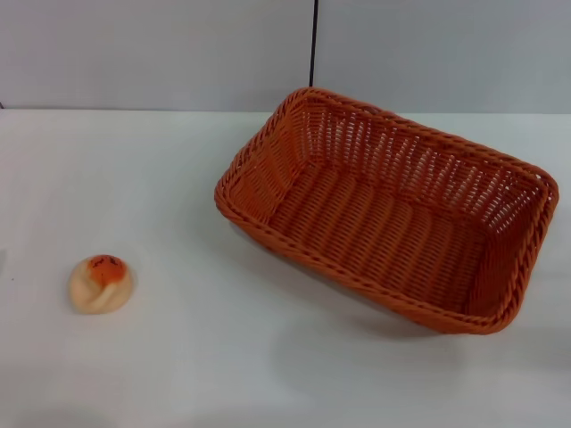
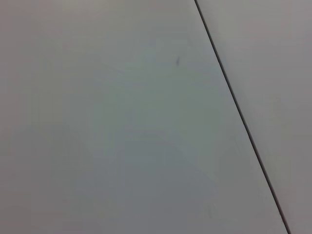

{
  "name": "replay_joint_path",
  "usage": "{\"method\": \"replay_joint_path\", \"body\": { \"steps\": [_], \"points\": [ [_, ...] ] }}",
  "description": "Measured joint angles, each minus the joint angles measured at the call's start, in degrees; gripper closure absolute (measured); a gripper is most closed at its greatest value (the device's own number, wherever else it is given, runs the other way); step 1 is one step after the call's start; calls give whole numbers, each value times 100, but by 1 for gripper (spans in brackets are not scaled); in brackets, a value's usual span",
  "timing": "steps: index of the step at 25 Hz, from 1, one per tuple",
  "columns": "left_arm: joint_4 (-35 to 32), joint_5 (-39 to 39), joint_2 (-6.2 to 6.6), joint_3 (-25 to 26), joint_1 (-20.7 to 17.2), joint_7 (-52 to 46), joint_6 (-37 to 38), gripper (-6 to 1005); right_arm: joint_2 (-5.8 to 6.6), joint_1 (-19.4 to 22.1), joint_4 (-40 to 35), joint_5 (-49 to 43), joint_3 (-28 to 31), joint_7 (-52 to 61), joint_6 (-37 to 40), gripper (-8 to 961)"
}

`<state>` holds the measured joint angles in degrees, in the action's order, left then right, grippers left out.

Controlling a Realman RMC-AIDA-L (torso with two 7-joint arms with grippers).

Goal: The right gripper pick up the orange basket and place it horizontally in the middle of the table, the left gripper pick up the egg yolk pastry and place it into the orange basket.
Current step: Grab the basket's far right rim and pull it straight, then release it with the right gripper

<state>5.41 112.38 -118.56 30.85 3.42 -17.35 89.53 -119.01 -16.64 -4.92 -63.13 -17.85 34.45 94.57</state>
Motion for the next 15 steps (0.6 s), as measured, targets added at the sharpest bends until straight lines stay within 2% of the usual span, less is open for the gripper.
{"method": "replay_joint_path", "body": {
  "steps": [12, 15],
  "points": [
    [3, -6, 6, -1, 19, -6, -15, 192, 28, 290, -133, -51, -26, 51, 19, 131],
    [3, -8, 8, 0, 49, -5, -20, 192, 33, 434, -682, -399, -30, 645, 25, 131]
  ]
}}
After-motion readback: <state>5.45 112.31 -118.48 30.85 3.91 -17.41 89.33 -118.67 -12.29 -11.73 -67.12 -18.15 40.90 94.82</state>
